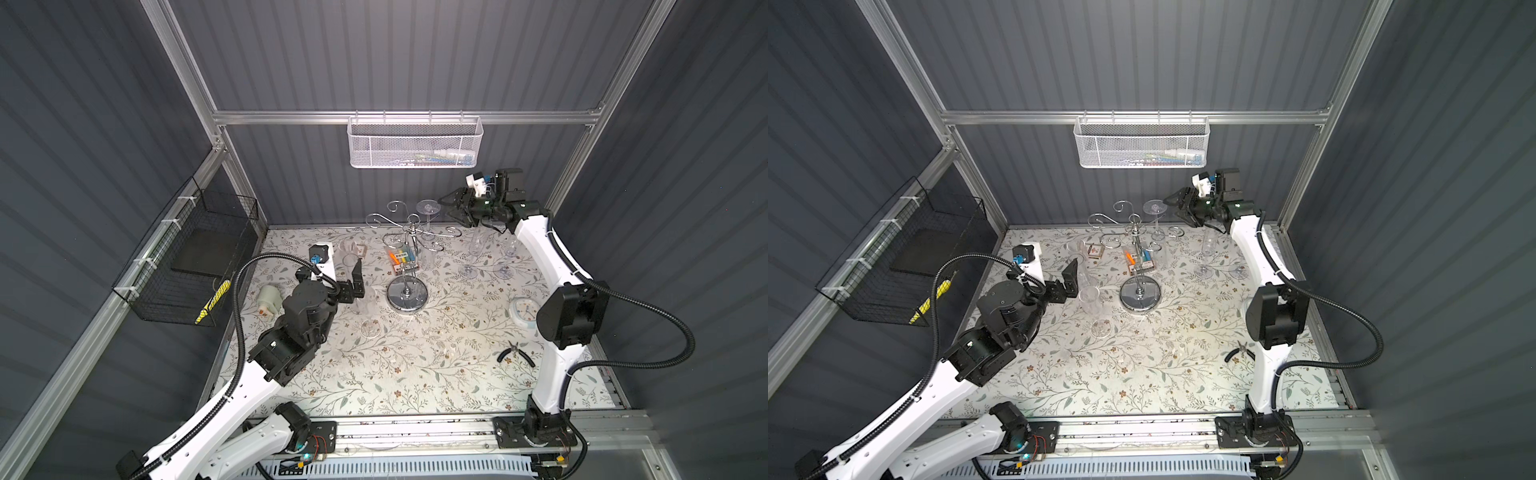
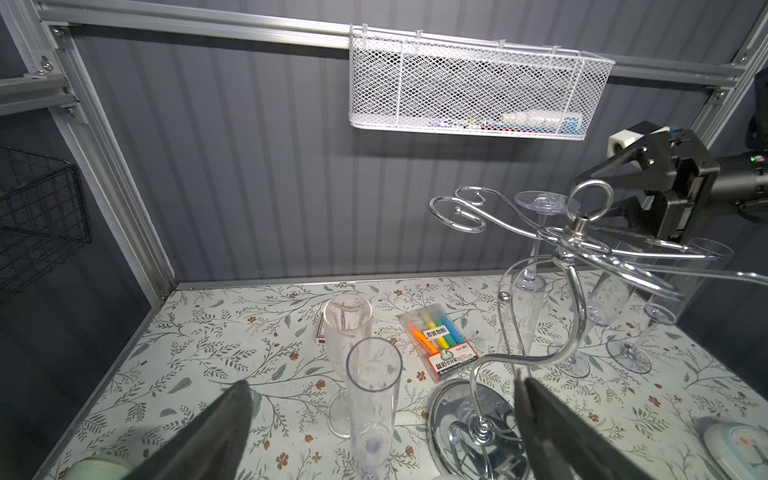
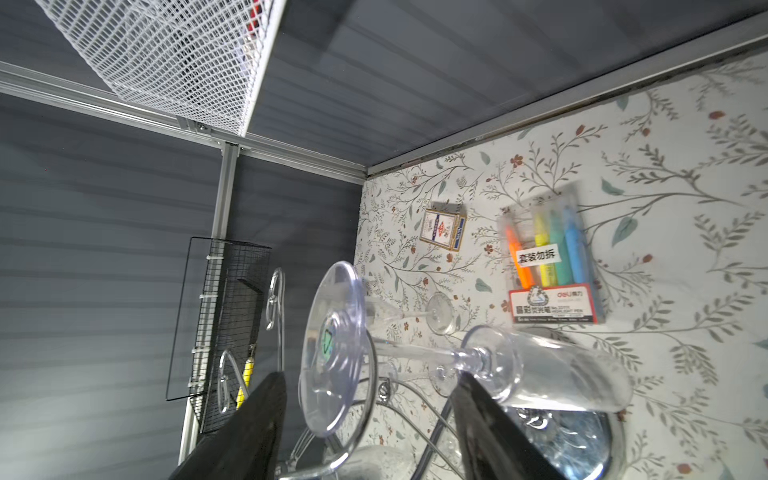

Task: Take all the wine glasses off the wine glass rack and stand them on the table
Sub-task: 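Reach the right gripper to the rack and grasp a hanging wine glass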

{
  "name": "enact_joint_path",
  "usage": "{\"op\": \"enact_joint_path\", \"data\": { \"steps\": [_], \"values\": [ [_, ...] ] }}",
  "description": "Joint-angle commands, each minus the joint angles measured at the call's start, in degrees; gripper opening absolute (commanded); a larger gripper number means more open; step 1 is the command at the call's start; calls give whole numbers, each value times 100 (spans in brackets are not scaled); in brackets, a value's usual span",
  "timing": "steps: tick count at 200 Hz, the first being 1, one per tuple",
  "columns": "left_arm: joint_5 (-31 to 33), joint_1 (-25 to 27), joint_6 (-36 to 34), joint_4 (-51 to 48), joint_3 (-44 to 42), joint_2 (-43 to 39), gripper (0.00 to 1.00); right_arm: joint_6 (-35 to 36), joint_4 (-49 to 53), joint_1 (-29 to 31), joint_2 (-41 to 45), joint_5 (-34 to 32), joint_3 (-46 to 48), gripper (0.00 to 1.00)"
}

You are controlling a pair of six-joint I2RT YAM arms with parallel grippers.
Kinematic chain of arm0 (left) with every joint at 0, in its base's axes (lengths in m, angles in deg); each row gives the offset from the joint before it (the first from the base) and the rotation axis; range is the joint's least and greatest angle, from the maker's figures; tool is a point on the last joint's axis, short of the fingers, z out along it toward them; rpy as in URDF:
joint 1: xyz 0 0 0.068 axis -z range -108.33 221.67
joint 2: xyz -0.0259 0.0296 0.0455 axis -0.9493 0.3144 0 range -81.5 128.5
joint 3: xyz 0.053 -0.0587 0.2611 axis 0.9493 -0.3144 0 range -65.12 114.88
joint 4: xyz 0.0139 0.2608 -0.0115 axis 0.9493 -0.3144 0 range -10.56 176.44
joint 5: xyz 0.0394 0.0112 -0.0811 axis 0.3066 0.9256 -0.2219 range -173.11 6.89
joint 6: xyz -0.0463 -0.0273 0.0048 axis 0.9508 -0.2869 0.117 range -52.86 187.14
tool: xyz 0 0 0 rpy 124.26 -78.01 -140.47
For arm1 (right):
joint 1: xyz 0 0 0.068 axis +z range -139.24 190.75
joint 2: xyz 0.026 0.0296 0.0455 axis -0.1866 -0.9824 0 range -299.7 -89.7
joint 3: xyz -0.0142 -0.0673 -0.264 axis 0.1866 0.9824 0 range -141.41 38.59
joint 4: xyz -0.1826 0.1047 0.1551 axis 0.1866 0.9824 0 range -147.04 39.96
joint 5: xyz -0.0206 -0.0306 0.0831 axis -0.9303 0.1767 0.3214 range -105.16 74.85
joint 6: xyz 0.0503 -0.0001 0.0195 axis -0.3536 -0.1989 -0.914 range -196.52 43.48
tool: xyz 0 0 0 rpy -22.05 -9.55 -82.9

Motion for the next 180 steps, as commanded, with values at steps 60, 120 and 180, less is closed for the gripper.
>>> {"op": "enact_joint_path", "data": {
  "steps": [60, 120, 180],
  "values": [
    [-43, -25, 272, -124, -64, -75, 100, -277, -210, 116, -702, 549, -948, 59],
    [-3, -29, 461, -303, -93, -90, 100, -499, -514, 168, -867, 754, -977, 55],
    [-12, -28, 553, -439, -60, -140, 100, -495, -654, 213, -867, 872, -981, 48]
  ]
}}
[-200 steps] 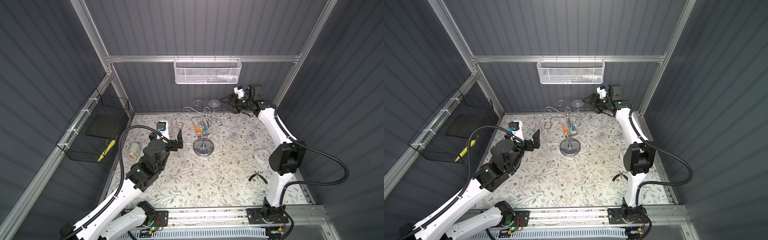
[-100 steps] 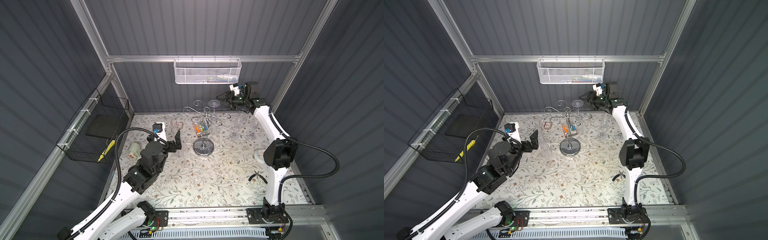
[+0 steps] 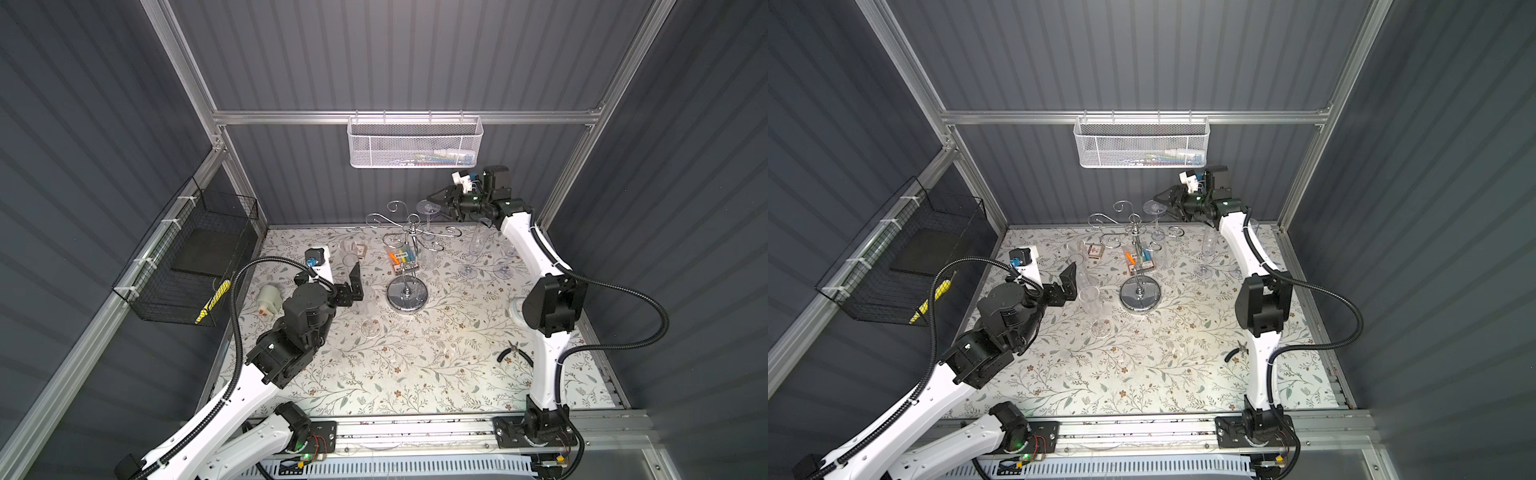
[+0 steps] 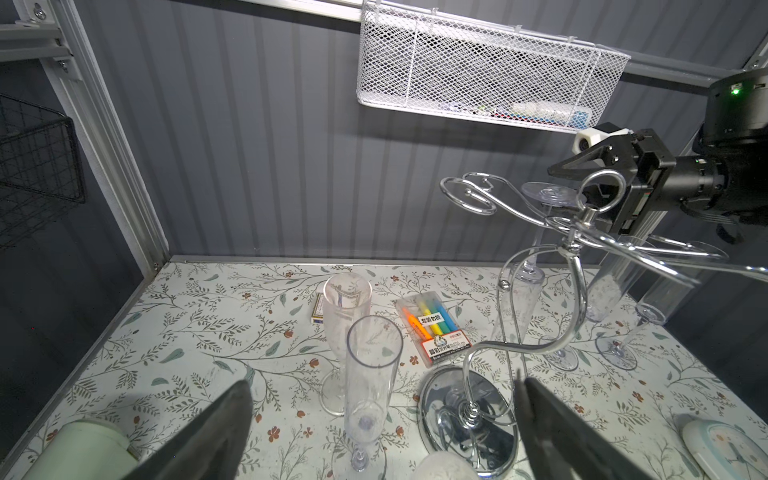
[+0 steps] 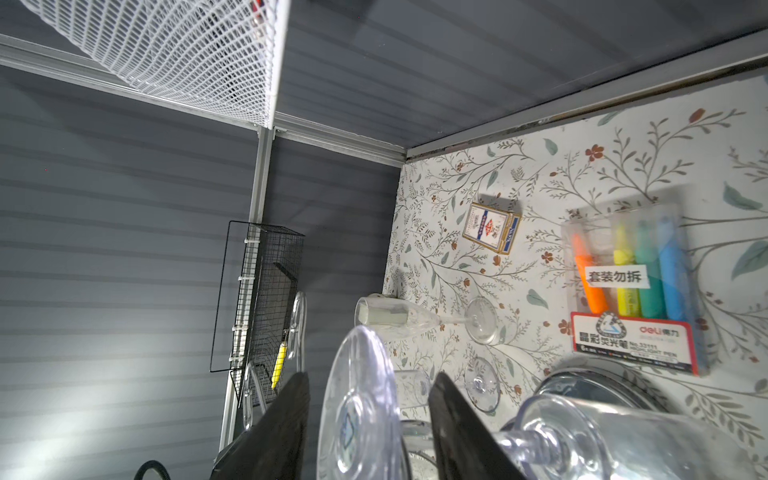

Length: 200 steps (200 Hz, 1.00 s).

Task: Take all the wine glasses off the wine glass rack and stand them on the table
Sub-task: 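Reach the right gripper to the rack and grasp a hanging wine glass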

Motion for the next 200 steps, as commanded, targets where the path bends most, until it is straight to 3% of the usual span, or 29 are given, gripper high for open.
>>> {"op": "enact_joint_path", "data": {
  "steps": [1, 38, 91, 200],
  "values": [
    [-16, -28, 106, -99, -25, -96, 100, 14, -152, 38, 24, 168, -153, 47],
    [-19, -33, 166, -152, -9, -148, 100, 18, -148, 38, 38, 162, -126, 36],
    [-72, -27, 192, -212, 72, -197, 100, 23, -161, 34, 62, 161, -110, 30],
    [-133, -30, 227, -275, 127, -176, 100, -56, -237, -32, 148, -70, 45, 29]
  ]
}}
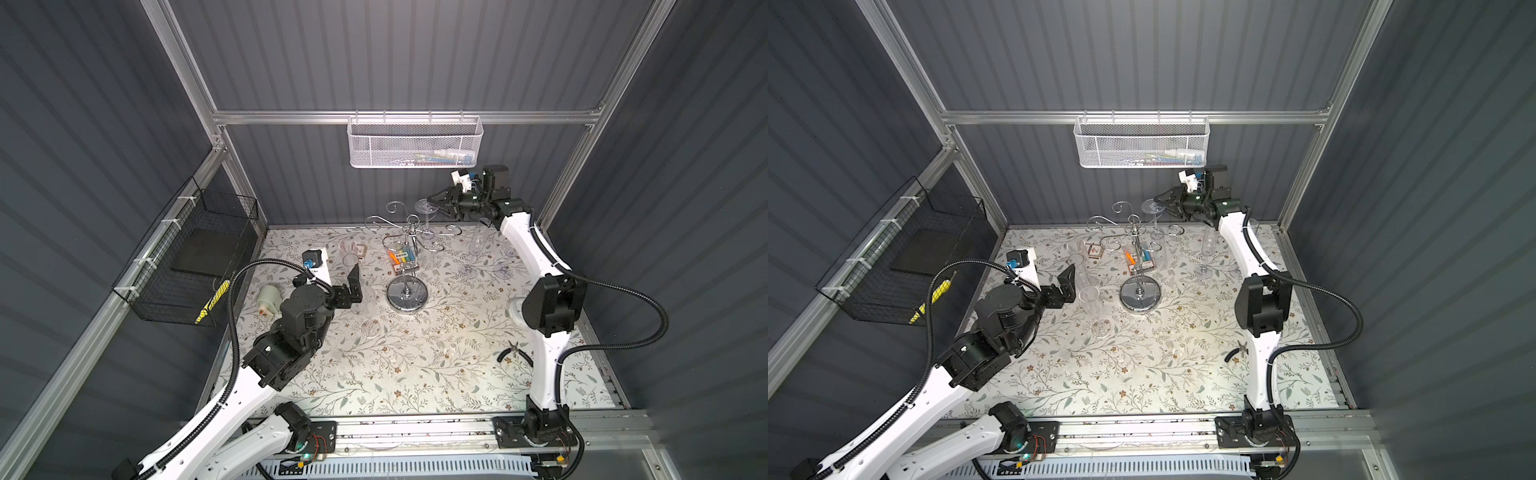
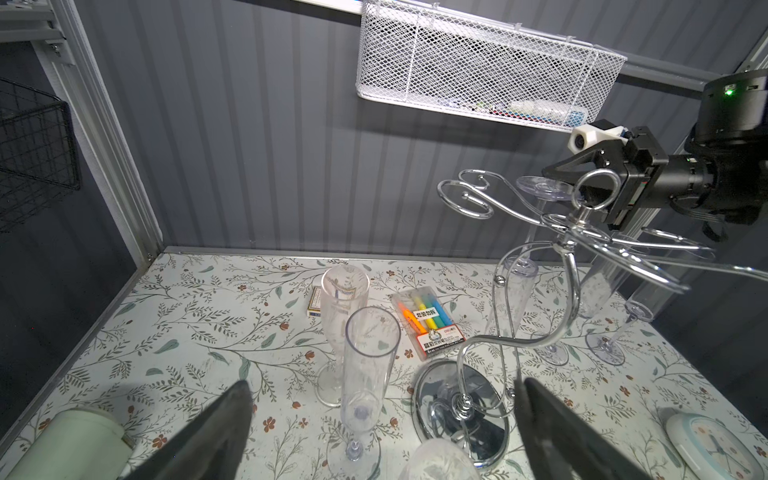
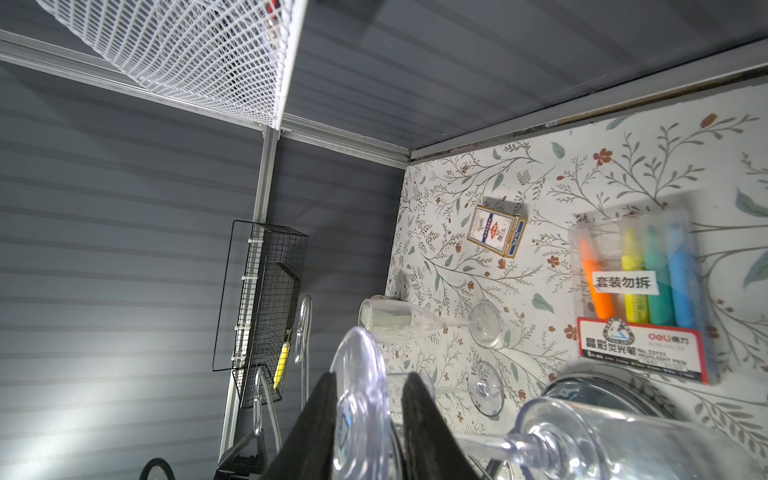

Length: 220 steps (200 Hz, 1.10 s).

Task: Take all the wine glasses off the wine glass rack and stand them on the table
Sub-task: 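Reach the right gripper to the rack and grasp a hanging wine glass, then slide the wine glass off the rack arm with the right gripper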

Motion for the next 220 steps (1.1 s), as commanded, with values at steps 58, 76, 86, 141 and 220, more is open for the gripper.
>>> {"op": "enact_joint_path", "data": {
  "steps": [58, 76, 86, 141, 220],
  "values": [
    [-52, -23, 116, -149, 101, -78, 100, 121, -199, -56, 609, -198, 578, 26],
    [-60, -28, 121, -157, 88, -86, 100, 60, -394, -78, 815, -230, 934, 26],
    [-67, -25, 138, -159, 98, -82, 100, 8, -531, -87, 924, -239, 1131, 26],
    [-109, -25, 178, -164, 86, -66, 100, -72, -831, -115, 1341, -256, 1830, 26],
    [-140, -27, 215, -211, 110, -73, 100, -278, -1020, -153, 1177, -85, 1804, 26]
  ]
}}
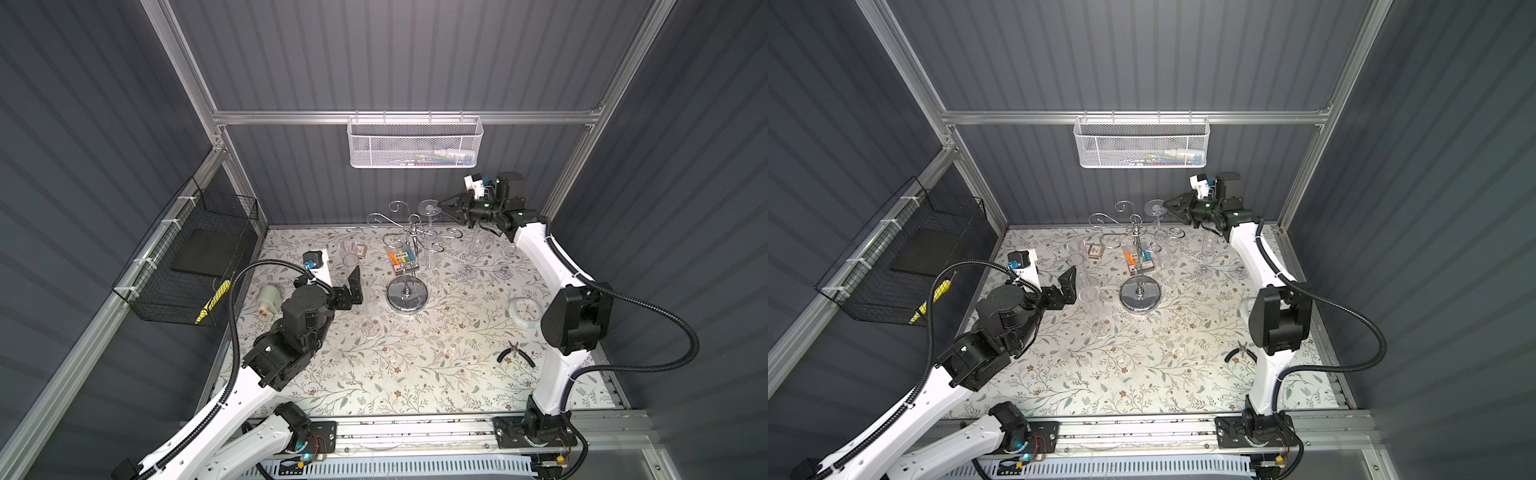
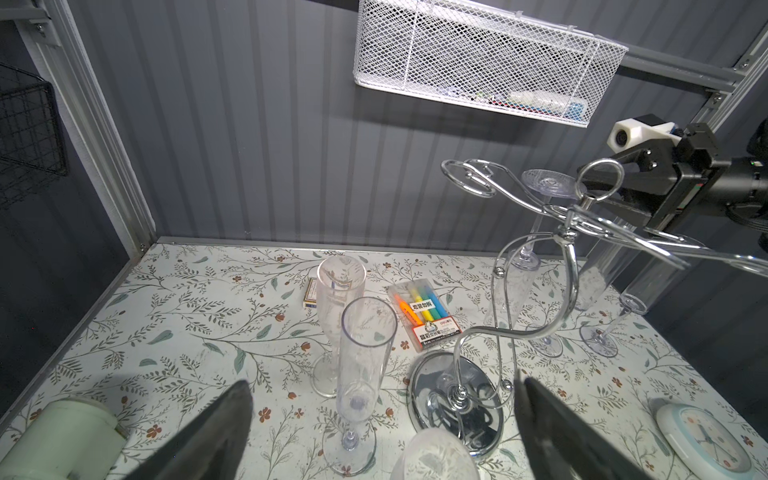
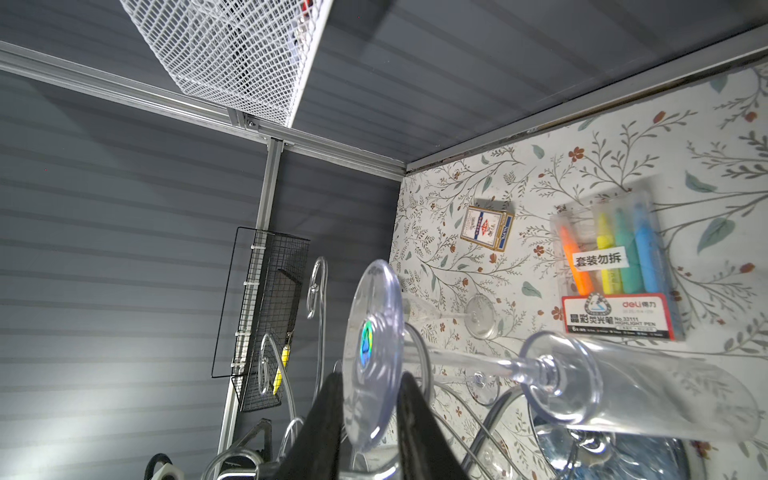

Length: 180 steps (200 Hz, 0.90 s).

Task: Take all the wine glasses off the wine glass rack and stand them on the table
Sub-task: 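Slide the wine glass off the rack arm with the right gripper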

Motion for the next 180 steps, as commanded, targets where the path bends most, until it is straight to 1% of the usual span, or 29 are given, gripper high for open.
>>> {"op": "enact_joint_path", "data": {
  "steps": [1, 106, 180],
  "values": [
    [-72, -27, 68, -82, 110, -80, 100, -123, -214, -9, -107, 162, -50, 26],
    [-28, -23, 74, -151, 55, -175, 100, -384, -260, -9, -507, 235, -450, 25],
    [-13, -32, 73, -150, 43, -214, 100, -543, -273, 37, -811, 355, -905, 27]
  ]
}}
